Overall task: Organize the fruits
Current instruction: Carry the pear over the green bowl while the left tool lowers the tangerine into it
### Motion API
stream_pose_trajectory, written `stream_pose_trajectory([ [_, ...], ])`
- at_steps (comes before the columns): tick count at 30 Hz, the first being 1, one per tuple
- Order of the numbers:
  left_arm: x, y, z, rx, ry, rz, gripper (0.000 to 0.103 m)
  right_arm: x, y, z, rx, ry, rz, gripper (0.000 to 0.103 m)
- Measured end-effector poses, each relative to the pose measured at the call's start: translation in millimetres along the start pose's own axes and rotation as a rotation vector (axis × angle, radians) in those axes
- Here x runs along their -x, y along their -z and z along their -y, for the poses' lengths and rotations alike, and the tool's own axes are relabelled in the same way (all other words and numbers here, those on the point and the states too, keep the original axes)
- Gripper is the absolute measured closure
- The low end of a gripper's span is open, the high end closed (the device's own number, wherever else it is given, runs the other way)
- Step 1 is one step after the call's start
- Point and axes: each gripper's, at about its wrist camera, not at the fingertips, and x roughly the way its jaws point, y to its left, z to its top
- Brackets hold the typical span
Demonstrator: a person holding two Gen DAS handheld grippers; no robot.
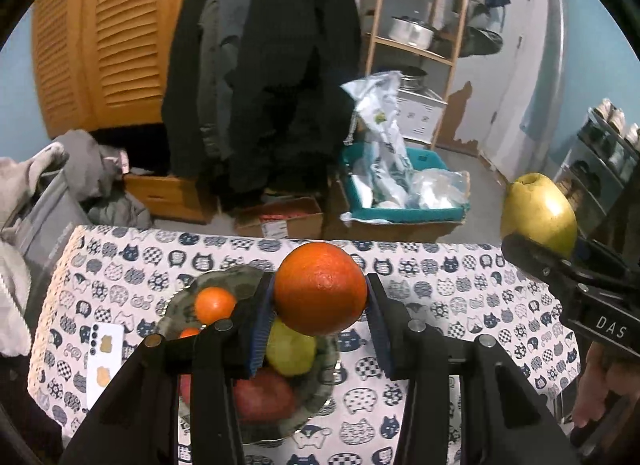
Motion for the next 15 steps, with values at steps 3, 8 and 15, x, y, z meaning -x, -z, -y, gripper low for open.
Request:
stream_pose_trajectory([
  [3,-0.5,1.6,-16.1,0.024,-0.013,-0.004,0.059,-8.9,-3.4,-14.5,0.015,-0.020,-0.006,0.031],
  [8,-4.7,7.2,-44.8,0.057,-0.043,-0.018,0.059,-26.0,-7.2,-37.5,0.032,-0.058,-0.025,0.031],
  [15,-19.3,16.6,-73.8,0.091,-0.062,-0.056,0.059,-52.6,-5.5,-68.0,0.057,-0.108,-0.060,0.031],
])
